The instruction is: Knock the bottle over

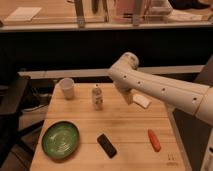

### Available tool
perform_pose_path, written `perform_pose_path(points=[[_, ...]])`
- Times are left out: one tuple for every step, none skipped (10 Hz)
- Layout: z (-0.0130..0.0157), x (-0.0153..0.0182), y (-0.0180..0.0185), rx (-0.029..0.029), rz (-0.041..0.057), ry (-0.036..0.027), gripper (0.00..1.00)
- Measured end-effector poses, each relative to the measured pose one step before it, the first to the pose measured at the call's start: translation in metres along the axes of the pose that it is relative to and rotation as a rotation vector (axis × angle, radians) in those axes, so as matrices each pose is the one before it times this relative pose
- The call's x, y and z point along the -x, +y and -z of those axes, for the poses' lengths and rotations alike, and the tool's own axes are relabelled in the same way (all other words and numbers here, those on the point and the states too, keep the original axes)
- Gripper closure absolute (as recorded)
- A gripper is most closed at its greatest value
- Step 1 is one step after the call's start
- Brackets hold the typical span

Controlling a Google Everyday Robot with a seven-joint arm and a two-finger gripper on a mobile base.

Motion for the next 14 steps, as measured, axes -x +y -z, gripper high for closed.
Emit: perform_pose_path(points=[[-0.00042, 0.00035, -0.00095, -0.00111, 0.01030, 0.00051, 0.20], [-0.00012, 0.00034, -0.00063, -0.00106, 0.00666, 0.00013, 0.20], [-0.00020, 0.00047, -0.00062, -0.00099, 0.00759, 0.00026, 0.20], [-0.00058, 0.00031, -0.00083, -0.00073, 0.00910, 0.00042, 0.20], [-0.00002, 0.00078, -0.00103, -0.00144, 0.01154, 0.00050, 0.20], [-0.00027, 0.00037, -0.00045, -0.00045, 0.00725, 0.00031, 0.20], [-0.00029, 0.00039, -0.00058, -0.00051, 0.00831, 0.00041, 0.20], [-0.00036, 0.00033, -0.00053, -0.00037, 0.00638, -0.00015, 0.21], [-0.00030, 0.00000, -0.00028, -0.00005, 0.00662, 0.00055, 0.25], [0.00003, 0.00039, -0.00065, -0.00080, 0.00597, 0.00004, 0.30], [-0.00012, 0.00046, -0.00098, -0.00074, 0.01197, 0.00043, 0.37], [-0.00018, 0.00002, -0.00056, -0.00029, 0.00638, 0.00058, 0.42], [-0.00026, 0.00021, -0.00078, -0.00045, 0.00775, 0.00035, 0.44], [-0.00013, 0.00012, -0.00083, -0.00061, 0.00703, 0.00041, 0.46]])
